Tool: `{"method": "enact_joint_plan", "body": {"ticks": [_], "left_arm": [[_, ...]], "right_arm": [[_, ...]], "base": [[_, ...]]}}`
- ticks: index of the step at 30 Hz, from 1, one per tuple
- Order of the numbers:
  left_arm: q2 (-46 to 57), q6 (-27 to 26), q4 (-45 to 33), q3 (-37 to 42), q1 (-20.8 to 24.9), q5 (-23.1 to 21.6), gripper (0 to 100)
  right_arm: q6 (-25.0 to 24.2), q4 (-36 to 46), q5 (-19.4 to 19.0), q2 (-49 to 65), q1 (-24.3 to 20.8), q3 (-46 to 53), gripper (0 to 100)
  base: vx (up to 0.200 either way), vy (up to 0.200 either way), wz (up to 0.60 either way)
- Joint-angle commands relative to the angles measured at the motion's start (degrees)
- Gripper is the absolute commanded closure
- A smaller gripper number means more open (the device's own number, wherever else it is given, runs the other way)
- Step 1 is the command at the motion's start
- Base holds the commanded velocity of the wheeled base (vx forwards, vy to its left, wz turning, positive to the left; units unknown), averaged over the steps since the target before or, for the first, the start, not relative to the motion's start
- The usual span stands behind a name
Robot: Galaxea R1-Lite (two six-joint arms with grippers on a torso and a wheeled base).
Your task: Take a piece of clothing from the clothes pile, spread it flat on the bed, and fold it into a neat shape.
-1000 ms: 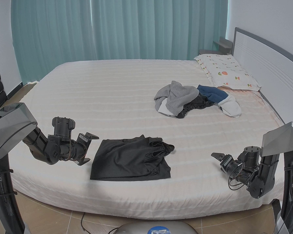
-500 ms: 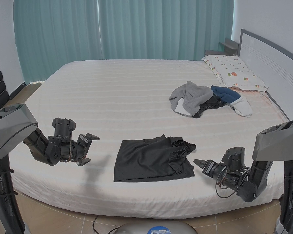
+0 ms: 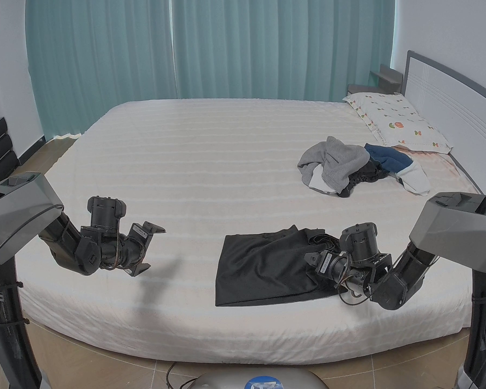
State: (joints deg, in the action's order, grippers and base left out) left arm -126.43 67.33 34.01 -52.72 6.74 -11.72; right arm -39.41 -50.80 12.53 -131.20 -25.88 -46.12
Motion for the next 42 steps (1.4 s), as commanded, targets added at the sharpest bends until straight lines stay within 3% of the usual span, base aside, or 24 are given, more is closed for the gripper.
{"method": "enact_joint_plan", "body": {"ticks": [1, 15, 18, 22, 28, 29, 42], "left_arm": [[-0.1, -0.4, 0.0, 0.0, 0.0, 0.0, 0], [-0.1, -1.0, 0.0, 0.2, 0.2, 0.1, 0], [-0.1, -1.1, 0.0, 0.2, 0.2, 0.0, 0], [-0.1, -1.1, 0.0, 0.2, 0.2, 0.1, 0], [-0.1, -1.1, 0.0, 0.2, 0.2, 0.1, 0], [-0.2, -1.1, 0.0, 0.2, 0.2, 0.1, 0], [-0.2, -1.1, 0.0, 0.2, 0.2, 0.1, 0]], "right_arm": [[0.1, 1.7, 0.9, 0.9, 0.7, -2.5, 0], [1.8, 6.0, 1.1, 0.1, -0.1, -5.6, 0], [2.7, 12.0, 1.1, -0.3, -0.2, -9.6, 0], [2.8, 12.9, 1.2, -0.9, -0.7, -10.4, 0], [6.6, 13.4, 2.3, -2.4, -1.0, -10.0, 0], [7.0, 13.4, 2.3, -2.4, -1.0, -9.7, 100], [6.7, 12.9, 2.0, 3.1, 0.0, -1.3, 100]], "base": [[0.0, 0.0, 0.0], [0.0, 0.0, 0.0], [0.0, 0.0, 0.0], [0.0, 0.0, 0.0], [0.0, 0.0, 0.0], [0.0, 0.0, 0.0], [0.0, 0.0, 0.0]]}}
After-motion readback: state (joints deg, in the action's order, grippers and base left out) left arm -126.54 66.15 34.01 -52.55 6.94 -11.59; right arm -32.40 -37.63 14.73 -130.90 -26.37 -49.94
